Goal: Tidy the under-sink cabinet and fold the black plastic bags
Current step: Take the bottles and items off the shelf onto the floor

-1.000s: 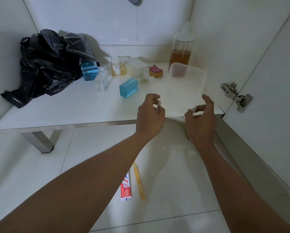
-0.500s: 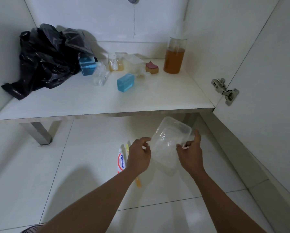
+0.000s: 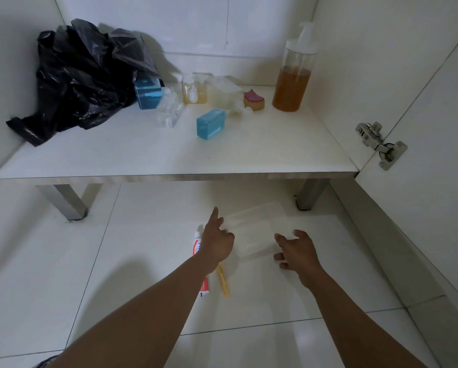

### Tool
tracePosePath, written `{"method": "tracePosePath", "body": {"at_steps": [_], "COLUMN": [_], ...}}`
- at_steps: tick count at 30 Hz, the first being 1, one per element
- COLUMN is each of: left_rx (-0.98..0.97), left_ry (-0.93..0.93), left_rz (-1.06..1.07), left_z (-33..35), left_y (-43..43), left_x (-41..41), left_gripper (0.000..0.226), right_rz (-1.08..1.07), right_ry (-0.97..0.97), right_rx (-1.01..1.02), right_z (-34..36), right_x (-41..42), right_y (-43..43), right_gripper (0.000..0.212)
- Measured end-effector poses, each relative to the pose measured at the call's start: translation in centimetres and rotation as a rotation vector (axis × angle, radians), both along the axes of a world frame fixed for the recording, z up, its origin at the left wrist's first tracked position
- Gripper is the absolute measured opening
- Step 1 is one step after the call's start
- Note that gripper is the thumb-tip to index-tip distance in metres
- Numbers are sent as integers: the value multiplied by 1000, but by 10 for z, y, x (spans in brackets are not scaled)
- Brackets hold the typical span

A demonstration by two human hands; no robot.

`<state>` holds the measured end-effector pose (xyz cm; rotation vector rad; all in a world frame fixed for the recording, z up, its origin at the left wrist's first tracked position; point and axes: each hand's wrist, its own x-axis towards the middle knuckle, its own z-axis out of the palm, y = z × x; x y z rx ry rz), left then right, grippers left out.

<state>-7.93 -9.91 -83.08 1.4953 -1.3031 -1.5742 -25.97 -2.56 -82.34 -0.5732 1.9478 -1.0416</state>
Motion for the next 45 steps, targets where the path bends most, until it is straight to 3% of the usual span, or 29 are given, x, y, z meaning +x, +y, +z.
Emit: {"method": "tracePosePath", "body": {"at_steps": [4, 9, 13, 16, 25, 29, 33, 37, 40, 42, 45], "left_rx": [29, -7, 116, 119, 72, -85, -471, -809, -1056, -1060, -909], "left_ry": [-13, -170, -154, -257, -461, -576, -606, -391, -401, -470, -576], "left_rz": [-34, -35, -60, -140, -316, -365, -236, -12, 102, 150, 188], "left_z": [-2, -5, 0, 5, 0, 13, 60, 105, 125, 132, 137], "left_y": [-3, 3, 9, 16, 18, 9, -3, -25, -54, -78, -116], "left_x": [3, 5, 2, -1, -2, 5, 8, 4, 7, 9, 12], "left_gripper": [82, 73, 41, 16, 29, 57, 37, 24, 18, 22, 47], "right_rz": [27, 32, 44, 67, 160, 100, 146, 154, 160, 213, 317], "right_ry": [23, 14, 9, 45, 162, 329, 597, 661, 725, 752, 731], "right_rx": [20, -52, -116, -150, -99, -219, -439, -612, -675, -640, -547], "right_z": [-1, 0, 3, 4, 3, 14, 53, 99, 119, 128, 132], "right_x": [-1, -5, -3, -2, -2, 3, 12, 17, 15, 14, 18], "right_y": [2, 5, 4, 2, 1, 0, -19, -50, -73, -90, -116], "right_gripper": [67, 75, 78, 78, 68, 49, 25, 20, 19, 21, 26]}}
